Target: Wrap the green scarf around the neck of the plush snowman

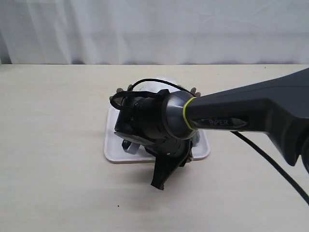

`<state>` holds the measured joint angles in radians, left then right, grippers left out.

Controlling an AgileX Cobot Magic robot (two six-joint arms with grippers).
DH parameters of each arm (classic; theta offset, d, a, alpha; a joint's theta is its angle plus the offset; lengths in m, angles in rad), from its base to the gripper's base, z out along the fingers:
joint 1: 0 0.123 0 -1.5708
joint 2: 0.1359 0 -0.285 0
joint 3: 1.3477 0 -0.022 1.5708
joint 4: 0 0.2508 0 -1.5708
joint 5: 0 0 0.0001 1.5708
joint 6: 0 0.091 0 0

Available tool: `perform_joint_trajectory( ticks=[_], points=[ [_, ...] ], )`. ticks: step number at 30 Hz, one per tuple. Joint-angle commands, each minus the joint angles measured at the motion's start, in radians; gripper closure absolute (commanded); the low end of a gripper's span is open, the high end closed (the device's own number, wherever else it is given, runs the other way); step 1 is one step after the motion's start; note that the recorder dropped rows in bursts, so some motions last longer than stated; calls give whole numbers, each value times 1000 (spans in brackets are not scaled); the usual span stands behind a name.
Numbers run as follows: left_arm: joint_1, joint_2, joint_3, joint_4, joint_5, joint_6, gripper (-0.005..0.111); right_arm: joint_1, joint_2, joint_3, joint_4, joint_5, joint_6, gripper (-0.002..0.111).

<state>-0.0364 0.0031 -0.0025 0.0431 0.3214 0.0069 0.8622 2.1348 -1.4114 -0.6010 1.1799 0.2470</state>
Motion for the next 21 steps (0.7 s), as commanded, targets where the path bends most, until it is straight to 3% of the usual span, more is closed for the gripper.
perform_joint_trajectory(
  ticks=[1,16,18,21],
  points=[
    [2,-3,3,0,-13,-2,107,0,-4,4,-51,41,-8,104],
    [2,-3,3,0,-13,-2,107,0,-4,33,-61,23,-8,104],
    [2,-3,3,0,-13,-2,107,0,-4,33,-58,24,-10,99],
    [2,-3,3,0,-13,-2,107,0,-11,27,14,24,-62,83]
  ],
)
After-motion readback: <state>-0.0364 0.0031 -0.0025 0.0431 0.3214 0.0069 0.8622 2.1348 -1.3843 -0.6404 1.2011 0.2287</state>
